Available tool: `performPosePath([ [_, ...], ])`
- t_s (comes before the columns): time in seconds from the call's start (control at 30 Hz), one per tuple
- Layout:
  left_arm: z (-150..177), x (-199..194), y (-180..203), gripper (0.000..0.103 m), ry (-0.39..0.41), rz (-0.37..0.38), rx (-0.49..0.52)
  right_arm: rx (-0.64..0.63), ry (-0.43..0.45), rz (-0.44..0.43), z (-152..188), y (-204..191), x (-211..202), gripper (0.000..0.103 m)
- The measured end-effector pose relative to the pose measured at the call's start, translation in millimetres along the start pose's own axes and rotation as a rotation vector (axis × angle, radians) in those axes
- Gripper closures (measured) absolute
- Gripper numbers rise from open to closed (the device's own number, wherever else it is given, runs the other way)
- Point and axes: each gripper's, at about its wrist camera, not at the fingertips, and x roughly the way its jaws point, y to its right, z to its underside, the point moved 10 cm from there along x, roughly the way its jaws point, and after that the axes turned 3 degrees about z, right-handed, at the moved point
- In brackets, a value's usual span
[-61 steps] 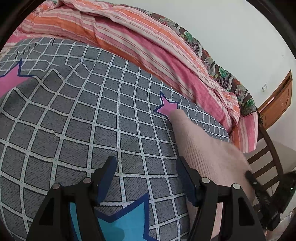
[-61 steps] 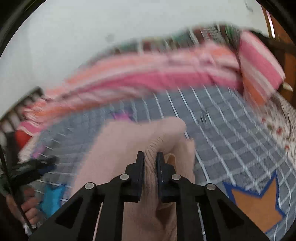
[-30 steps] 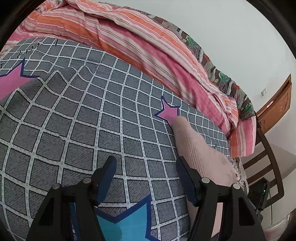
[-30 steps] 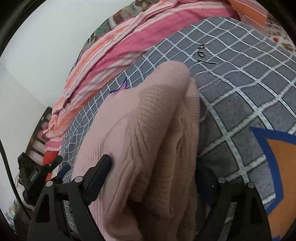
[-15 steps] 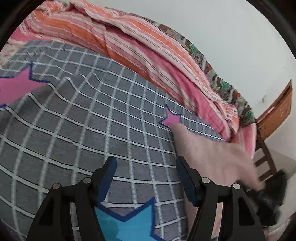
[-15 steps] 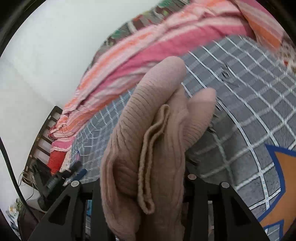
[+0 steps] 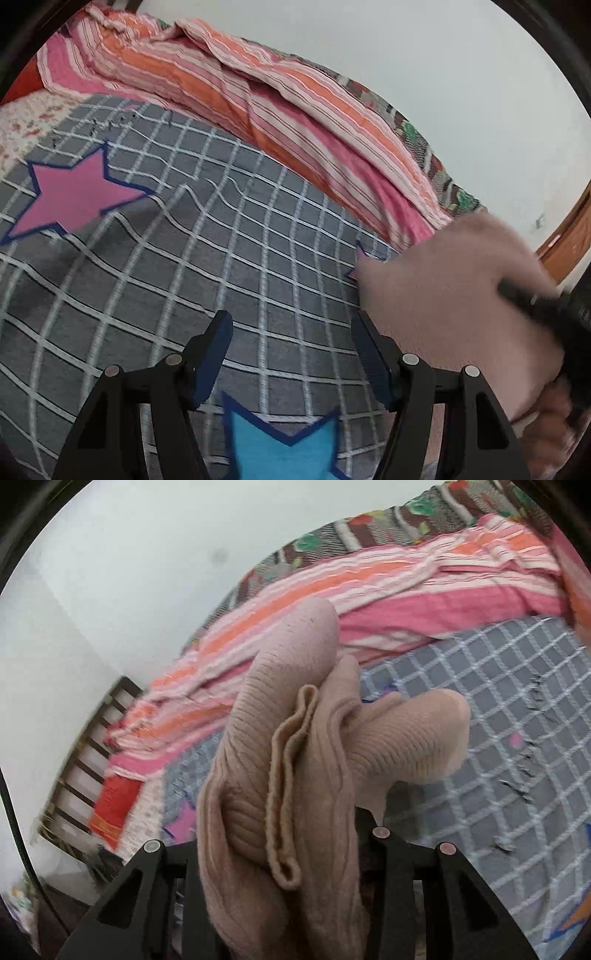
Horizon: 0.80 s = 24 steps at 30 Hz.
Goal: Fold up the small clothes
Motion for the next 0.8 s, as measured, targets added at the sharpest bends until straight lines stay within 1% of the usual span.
performPosePath([
  [0.03,-2,-1,-3,0.038,0.006,-0.019,0.006,0.031,0.008,-0.051,-3,-3,3,0.066],
  [0.1,-3,-1,-8,0.038,0.008,-0.03,0.005,0.129,0.023,-0.177,-5,2,14,0.066],
  [0.13,-3,-1,-10,0.038,0.006,-0.033,0.005,0.171,0.022,-0.21,-3,10,20,0.066],
  [0.17,-3,0,-11,0.038,0.003,-0.04,0.01,0.206,0.009,-0.22,4,24,29,0.065],
  [0.2,-2,1,-12,0.038,0.001,-0.048,0.018,0.22,-0.013,-0.196,13,41,41,0.064],
  [0.23,-1,2,-13,0.038,-0.003,-0.058,0.028,0.218,-0.04,-0.149,25,60,52,0.062],
  [0.27,0,3,-13,0.038,-0.007,-0.067,0.04,0.205,-0.082,-0.076,39,82,65,0.06],
  [0.3,1,6,-13,0.038,-0.012,-0.076,0.051,0.199,-0.115,-0.025,50,98,73,0.06],
  [0.33,1,8,-12,0.038,-0.016,-0.08,0.059,0.184,-0.135,0.021,62,115,79,0.056],
  [0.37,2,10,-10,0.038,-0.021,-0.079,0.066,0.173,-0.114,0.018,64,119,77,0.049],
  [0.4,3,12,-9,0.038,-0.028,-0.077,0.069,0.152,-0.088,0.014,63,121,71,0.048],
  [0.43,5,16,-8,0.038,-0.038,-0.075,0.07,0.123,-0.082,0.016,62,119,66,0.044],
  [0.47,7,18,-6,0.038,-0.045,-0.076,0.071,0.068,-0.072,0.038,59,116,60,0.044],
  [0.53,9,24,-4,0.038,-0.053,-0.095,0.084,-0.028,-0.051,0.102,52,110,52,0.044],
  [0.6,10,29,0,0.038,-0.051,-0.113,0.104,-0.135,-0.006,0.176,41,102,40,0.044],
  [0.67,10,32,3,0.038,-0.048,-0.119,0.109,-0.187,0.055,0.23,26,102,31,0.044],
  [0.7,10,33,3,0.038,-0.048,-0.12,0.11,-0.194,0.057,0.227,20,100,34,0.044],
  [0.77,11,36,5,0.038,-0.052,-0.125,0.111,-0.185,0.005,0.217,14,101,49,0.045],
  [0.8,12,38,5,0.038,-0.054,-0.128,0.114,-0.179,-0.023,0.219,14,103,57,0.048],
])
